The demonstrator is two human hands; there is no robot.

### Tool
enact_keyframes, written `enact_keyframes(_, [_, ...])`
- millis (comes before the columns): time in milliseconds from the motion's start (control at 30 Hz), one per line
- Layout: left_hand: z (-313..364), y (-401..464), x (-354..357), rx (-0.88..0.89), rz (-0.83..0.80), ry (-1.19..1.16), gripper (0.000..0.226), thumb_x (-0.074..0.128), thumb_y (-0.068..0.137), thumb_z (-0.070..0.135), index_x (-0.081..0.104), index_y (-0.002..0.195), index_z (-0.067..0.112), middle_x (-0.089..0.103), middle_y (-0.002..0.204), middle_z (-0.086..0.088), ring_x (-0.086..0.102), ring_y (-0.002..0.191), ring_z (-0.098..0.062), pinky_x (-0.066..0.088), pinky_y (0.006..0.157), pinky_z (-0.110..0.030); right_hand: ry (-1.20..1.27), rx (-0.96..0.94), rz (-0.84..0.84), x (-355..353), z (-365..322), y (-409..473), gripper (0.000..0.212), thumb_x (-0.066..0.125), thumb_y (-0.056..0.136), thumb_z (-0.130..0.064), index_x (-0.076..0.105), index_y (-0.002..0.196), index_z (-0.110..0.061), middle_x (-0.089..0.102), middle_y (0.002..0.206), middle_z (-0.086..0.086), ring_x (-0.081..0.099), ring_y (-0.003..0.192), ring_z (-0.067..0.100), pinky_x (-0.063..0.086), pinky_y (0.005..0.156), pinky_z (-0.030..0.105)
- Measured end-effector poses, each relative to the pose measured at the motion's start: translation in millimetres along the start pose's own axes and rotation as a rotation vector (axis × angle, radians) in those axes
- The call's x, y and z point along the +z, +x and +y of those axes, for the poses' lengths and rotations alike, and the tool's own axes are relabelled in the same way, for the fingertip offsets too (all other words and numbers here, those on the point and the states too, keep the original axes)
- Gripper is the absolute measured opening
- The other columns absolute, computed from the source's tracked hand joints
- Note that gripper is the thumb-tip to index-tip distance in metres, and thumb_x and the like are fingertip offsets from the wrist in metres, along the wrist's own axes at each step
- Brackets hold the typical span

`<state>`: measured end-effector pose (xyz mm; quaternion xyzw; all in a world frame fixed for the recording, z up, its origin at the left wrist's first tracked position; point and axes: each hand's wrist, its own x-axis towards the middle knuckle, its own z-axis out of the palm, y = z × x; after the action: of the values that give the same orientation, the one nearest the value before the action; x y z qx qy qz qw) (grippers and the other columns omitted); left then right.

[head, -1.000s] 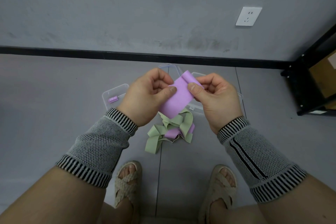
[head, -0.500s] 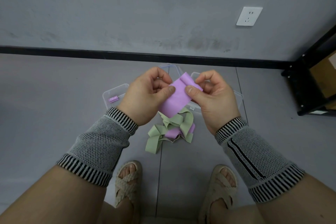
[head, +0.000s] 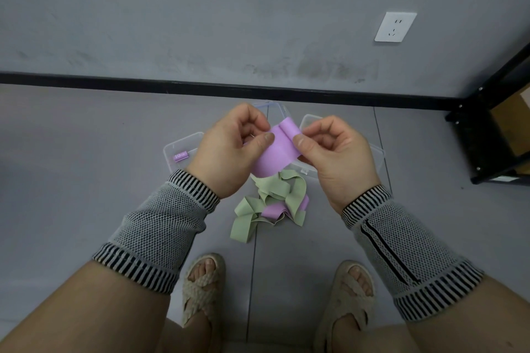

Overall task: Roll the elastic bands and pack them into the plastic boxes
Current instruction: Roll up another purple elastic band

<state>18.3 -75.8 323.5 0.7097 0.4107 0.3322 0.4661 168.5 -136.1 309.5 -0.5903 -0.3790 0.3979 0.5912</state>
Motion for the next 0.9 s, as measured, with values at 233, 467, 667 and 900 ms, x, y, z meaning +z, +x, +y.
enact_keyframes(233, [0.0, -0.6, 2.8, -0.014, 0.005, 0.022, 0.019, 0.065, 0.084, 0.017, 0.051, 0.08, 0.029, 0.06, 0.061, 0.015, 0.05, 0.061, -0.012, 0.042, 0.061, -0.03, -0.105, 0.115, -0.158, 0.7, 4.8, 2.1, 0.017, 0.058, 0.092, -0.011, 0.067, 0.102, -0.02, 0.068, 0.099, 0.023, 0.061, 0.082, 0.021, 0.054, 0.08, 0.043])
enact_keyframes(467, [4.5, 0.9, -3.5, -0.145, -0.051, -0.009, 0.03, 0.076, 0.073, 0.008, 0.053, 0.087, 0.022, 0.065, 0.059, 0.007, 0.06, 0.056, -0.008, 0.05, 0.057, -0.023, 0.056, 0.242, -0.019, -9.3, 3.8, 8.2, 0.012, 0.056, 0.093, -0.012, 0.063, 0.102, -0.015, 0.063, 0.082, -0.001, 0.057, 0.071, 0.008, 0.045, 0.059, 0.019])
enact_keyframes(667, [0.7, 5.0, -4.0, -0.187, 0.075, -0.069, 0.022, 0.068, 0.081, 0.003, 0.056, 0.089, 0.018, 0.064, 0.069, 0.001, 0.054, 0.049, 0.0, 0.041, 0.047, -0.011, 0.072, 0.26, 0.018, -13.6, 3.3, 10.9, 0.012, 0.065, 0.085, -0.009, 0.065, 0.089, -0.02, 0.065, 0.079, -0.001, 0.058, 0.071, 0.009, 0.044, 0.063, 0.022])
enact_keyframes(900, [-1.1, 6.0, -4.4, -0.264, 0.124, -0.158, 0.025, 0.07, 0.08, 0.005, 0.056, 0.091, 0.022, 0.066, 0.058, 0.008, 0.061, 0.061, -0.012, 0.056, 0.063, -0.026, 0.098, 0.277, 0.028, -13.1, 2.7, 11.1, 0.013, 0.065, 0.084, -0.007, 0.064, 0.083, -0.02, 0.065, 0.069, -0.005, 0.058, 0.062, 0.005, 0.043, 0.06, 0.022])
